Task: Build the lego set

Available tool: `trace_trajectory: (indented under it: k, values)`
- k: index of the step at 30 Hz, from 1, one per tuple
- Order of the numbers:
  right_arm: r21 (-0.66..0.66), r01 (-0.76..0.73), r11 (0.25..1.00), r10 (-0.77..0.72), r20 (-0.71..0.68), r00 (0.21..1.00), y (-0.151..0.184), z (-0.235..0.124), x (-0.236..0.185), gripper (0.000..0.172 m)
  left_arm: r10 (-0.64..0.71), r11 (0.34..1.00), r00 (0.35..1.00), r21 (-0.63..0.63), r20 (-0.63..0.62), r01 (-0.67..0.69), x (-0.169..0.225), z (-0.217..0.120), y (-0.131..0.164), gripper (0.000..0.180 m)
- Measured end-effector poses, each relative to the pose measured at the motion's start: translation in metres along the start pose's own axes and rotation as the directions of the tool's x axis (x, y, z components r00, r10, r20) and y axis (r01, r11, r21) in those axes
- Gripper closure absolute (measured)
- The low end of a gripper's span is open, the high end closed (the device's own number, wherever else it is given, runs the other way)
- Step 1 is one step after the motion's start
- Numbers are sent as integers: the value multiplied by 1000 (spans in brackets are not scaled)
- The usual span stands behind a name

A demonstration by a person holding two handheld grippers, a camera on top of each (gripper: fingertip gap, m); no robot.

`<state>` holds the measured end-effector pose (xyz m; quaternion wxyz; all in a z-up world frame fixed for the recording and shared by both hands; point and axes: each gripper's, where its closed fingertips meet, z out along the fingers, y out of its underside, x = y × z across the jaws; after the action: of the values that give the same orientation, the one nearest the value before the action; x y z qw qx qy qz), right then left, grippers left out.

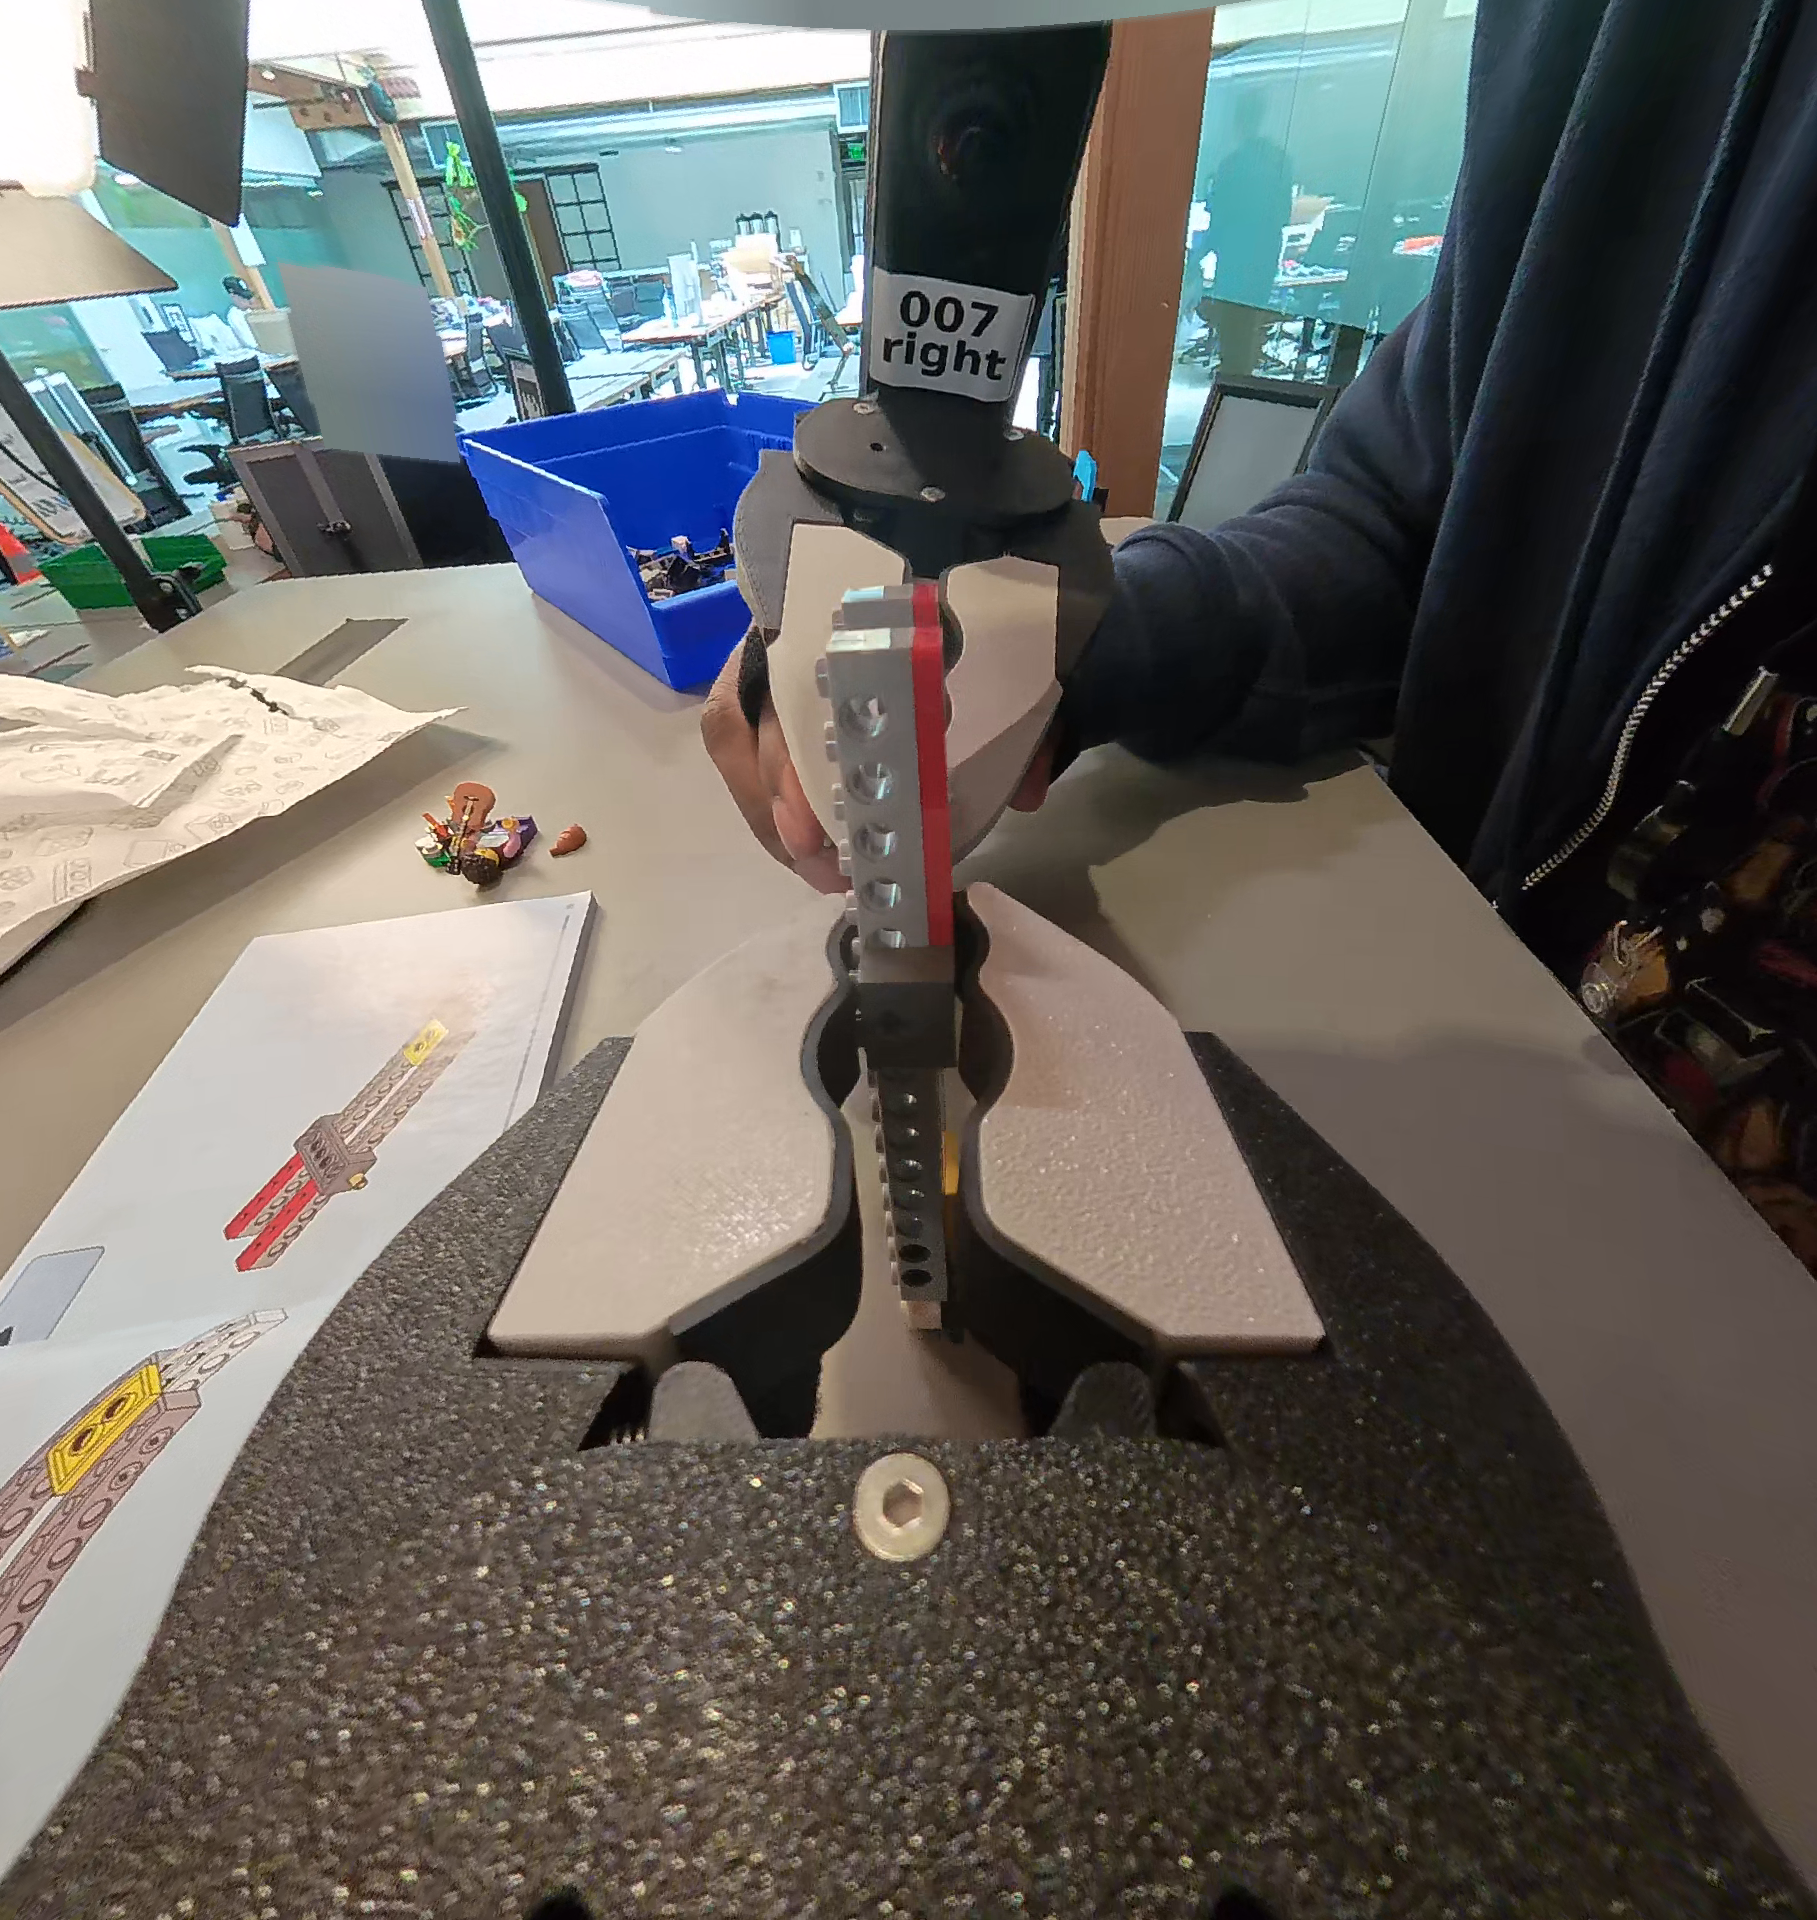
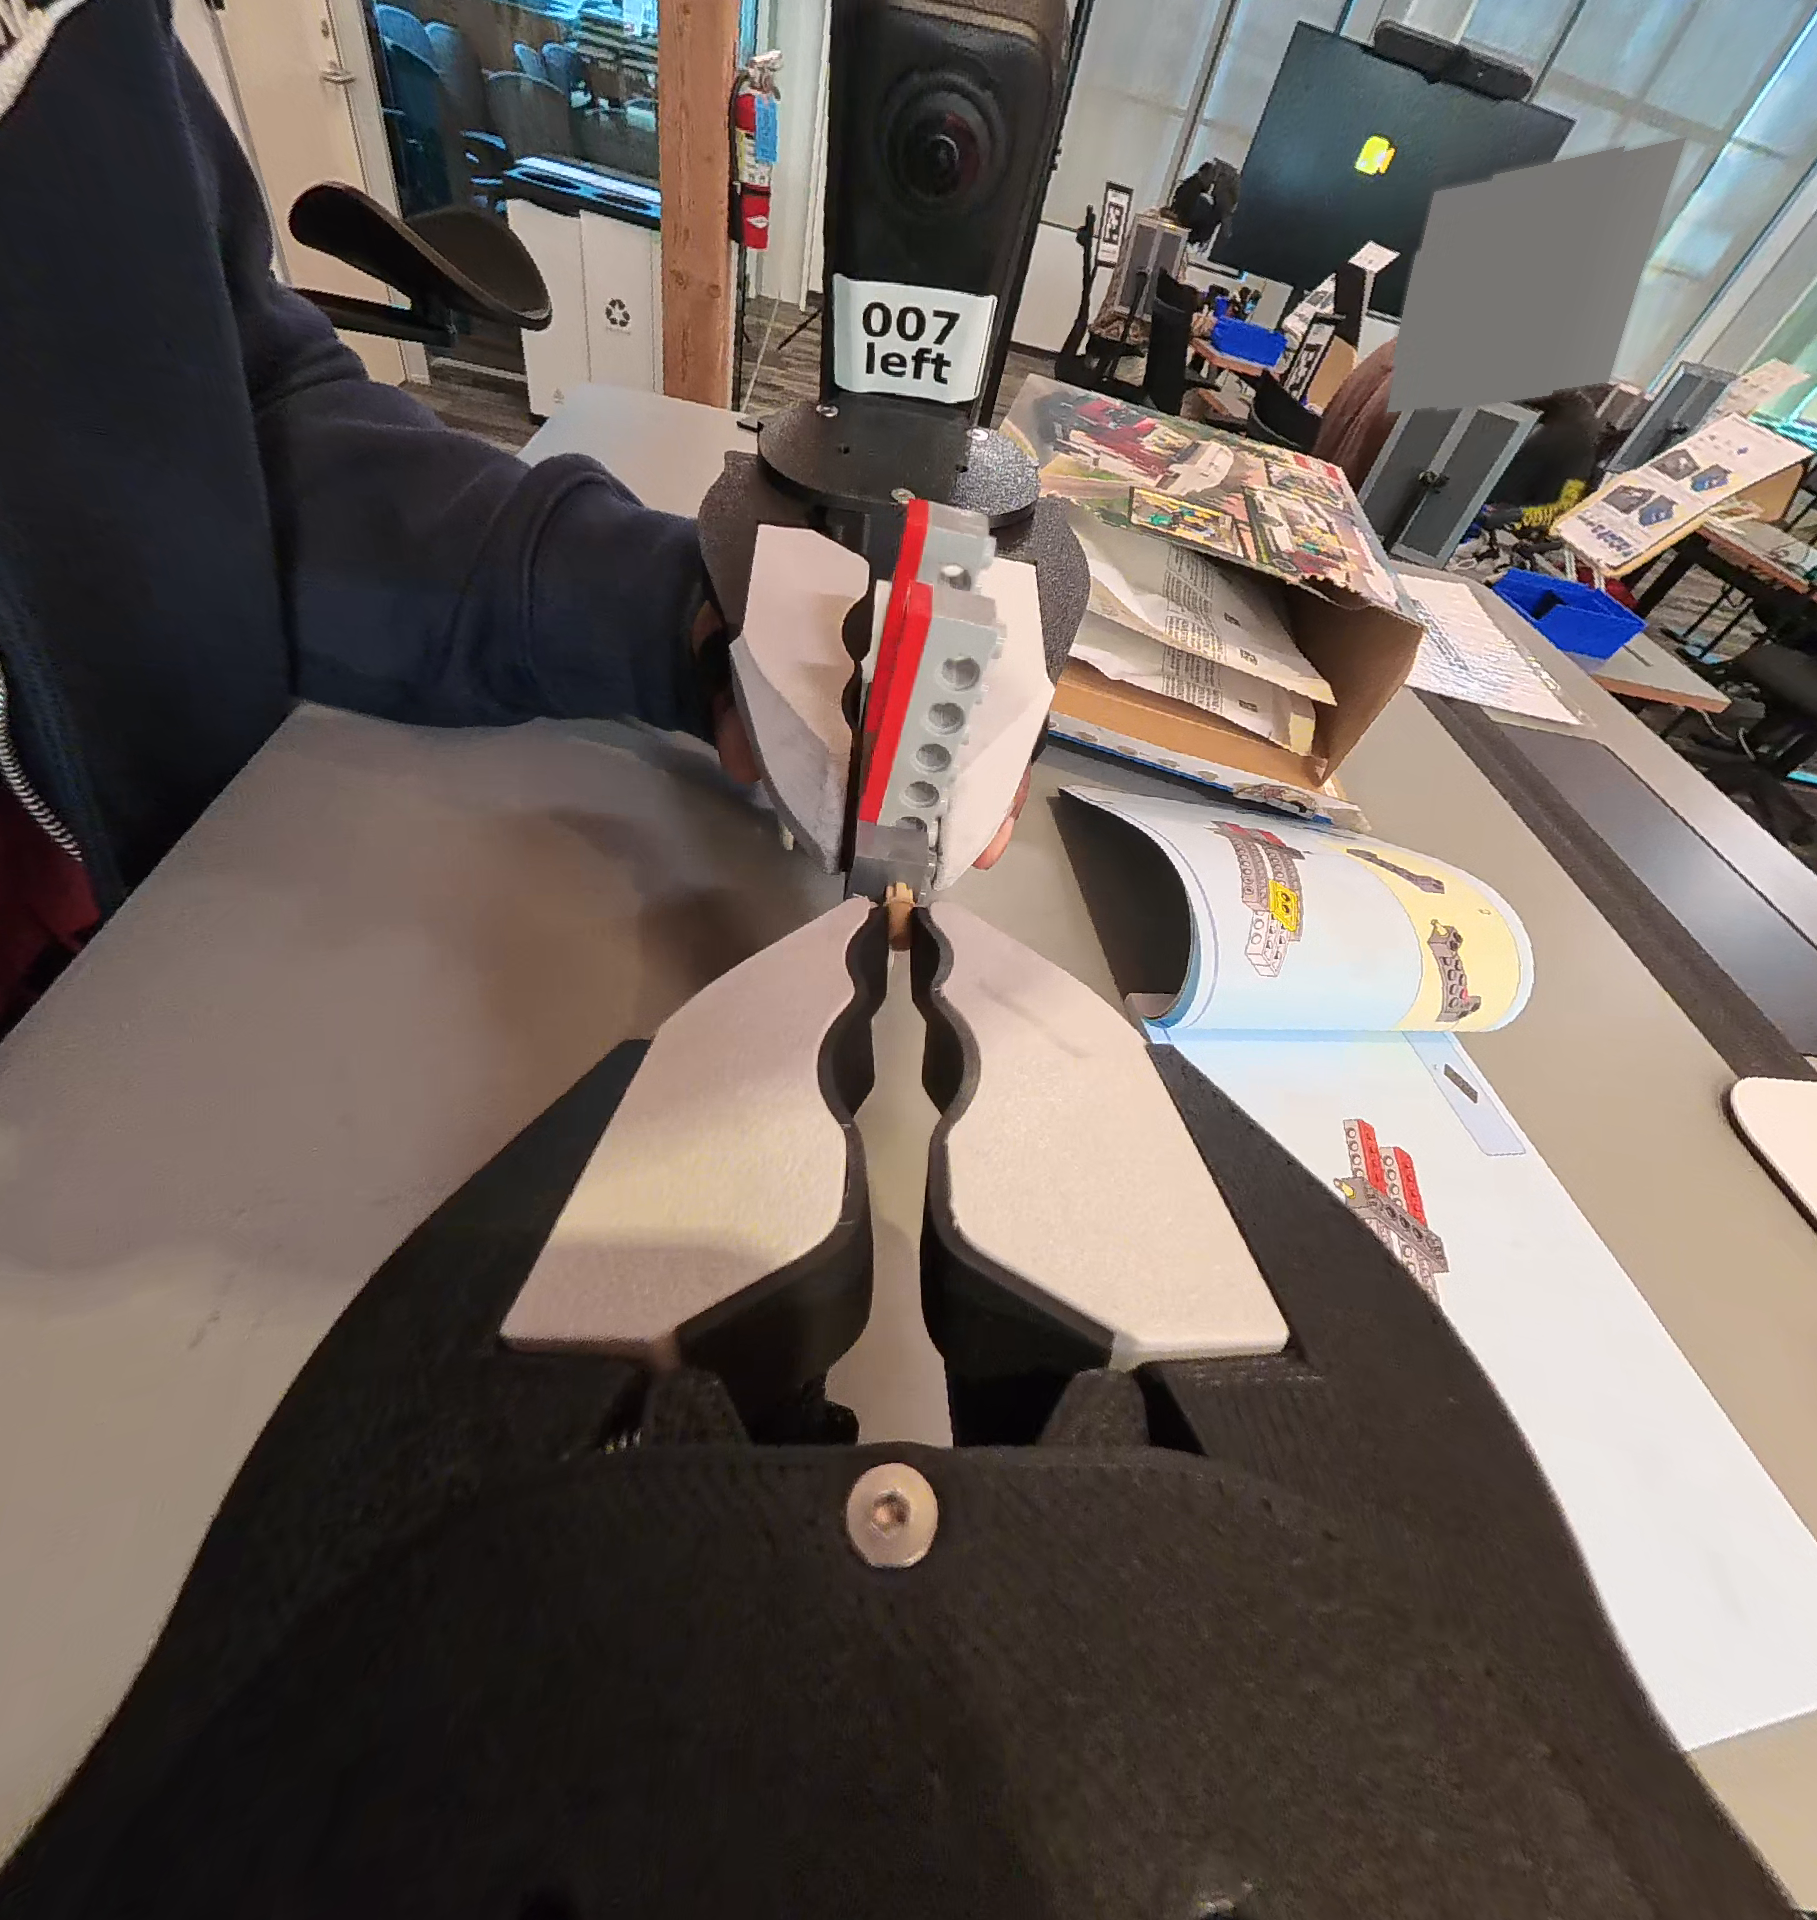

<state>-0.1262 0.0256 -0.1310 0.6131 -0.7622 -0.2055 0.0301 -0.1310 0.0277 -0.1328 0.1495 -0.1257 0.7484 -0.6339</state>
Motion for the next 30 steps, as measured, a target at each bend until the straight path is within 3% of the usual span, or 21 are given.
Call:
trace_trajectory:
  k: [7, 15, 30]
  values:
    - [14, 45, 999, -44, -55, 998, -6, 0, 3, 167, -7, 1000, 1000, 12, 12, 7, -2, -1, -4, 166]
    - [127, -34, 991, 41, -50, 998, -22, -15, 12, 164, -28, 996, 1000, 81, 8, 28, -3, -7, -15, 165]
    - [71, -12, 997, 12, -1, 1000, -14, -5, 0, 168, -16, 998, 1000, 64, -10, 16, 1, -4, -12, 165]
